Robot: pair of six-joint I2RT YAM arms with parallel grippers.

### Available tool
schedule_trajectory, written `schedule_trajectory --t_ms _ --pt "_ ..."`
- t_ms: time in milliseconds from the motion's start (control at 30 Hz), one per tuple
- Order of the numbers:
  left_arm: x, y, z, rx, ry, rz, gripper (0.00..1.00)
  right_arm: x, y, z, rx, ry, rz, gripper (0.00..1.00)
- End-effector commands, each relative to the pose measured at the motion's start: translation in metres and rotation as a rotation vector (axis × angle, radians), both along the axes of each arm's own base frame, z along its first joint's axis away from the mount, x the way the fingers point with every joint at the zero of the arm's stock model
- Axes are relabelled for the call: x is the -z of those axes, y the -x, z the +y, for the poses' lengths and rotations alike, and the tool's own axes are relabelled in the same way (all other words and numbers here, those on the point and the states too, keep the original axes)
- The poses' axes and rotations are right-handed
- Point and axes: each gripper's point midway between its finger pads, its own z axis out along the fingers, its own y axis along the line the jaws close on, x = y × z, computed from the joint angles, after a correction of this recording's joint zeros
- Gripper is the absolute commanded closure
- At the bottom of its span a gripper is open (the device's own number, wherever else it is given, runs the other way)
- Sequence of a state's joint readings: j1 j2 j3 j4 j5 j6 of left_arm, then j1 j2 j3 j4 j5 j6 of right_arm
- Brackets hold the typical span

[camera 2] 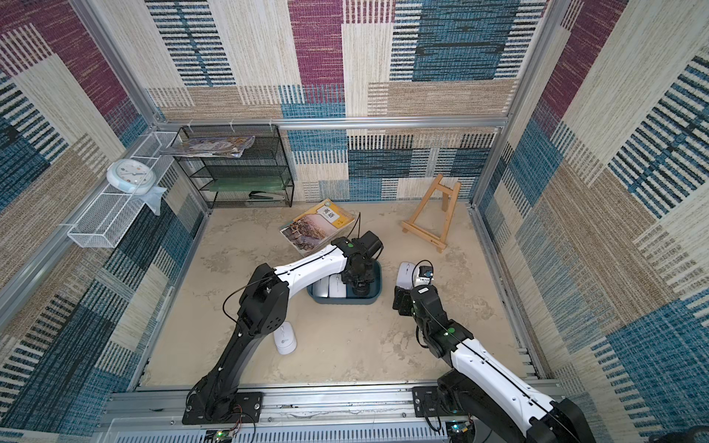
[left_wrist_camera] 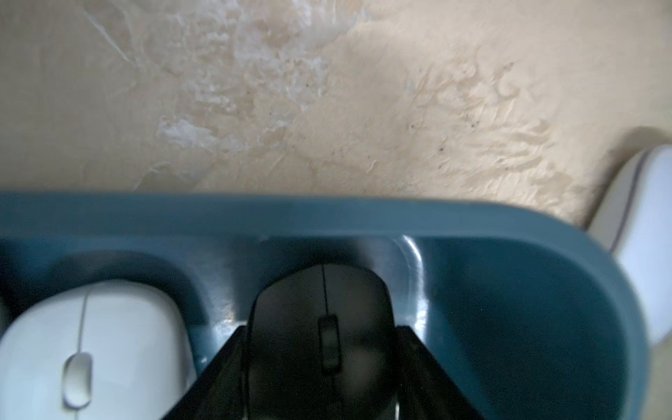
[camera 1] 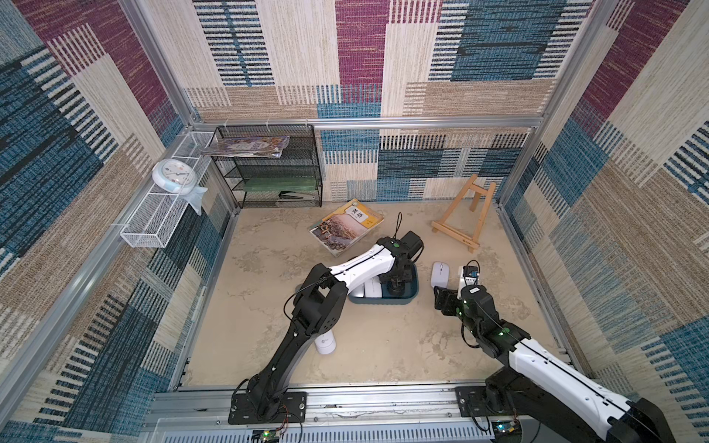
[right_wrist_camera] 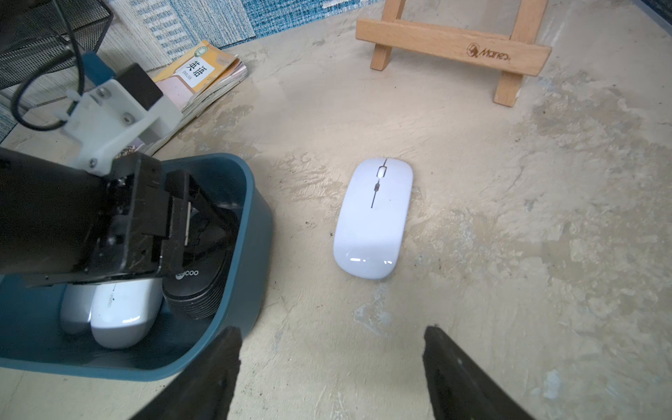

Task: Take out the mouse from the storage box
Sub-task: Pick up the mouse from the storage box.

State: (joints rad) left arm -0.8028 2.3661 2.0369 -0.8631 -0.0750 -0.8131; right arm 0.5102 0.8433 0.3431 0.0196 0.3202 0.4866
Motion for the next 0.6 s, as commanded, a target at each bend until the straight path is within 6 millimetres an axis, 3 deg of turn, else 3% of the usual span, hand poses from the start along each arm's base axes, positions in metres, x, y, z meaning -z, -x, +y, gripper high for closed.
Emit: schedule_trajectory --t_ms 0,333,567 --pt "-0.002 0.000 0.003 0.007 -0.018 -0.006 0.46 -0.006 -0.003 0.001 0.004 -0.010 -0.020 0.18" --pt "-0.069 0.002 -0.004 0.040 0.063 -0.112 0.49 -0.004 -0.003 0.001 0.007 -0.003 -0.011 0.18" --pt "-0.104 0.030 0.003 0.064 0.137 -0.188 0.50 -0.004 -0.003 0.000 0.012 -0.003 -0.009 0.18"
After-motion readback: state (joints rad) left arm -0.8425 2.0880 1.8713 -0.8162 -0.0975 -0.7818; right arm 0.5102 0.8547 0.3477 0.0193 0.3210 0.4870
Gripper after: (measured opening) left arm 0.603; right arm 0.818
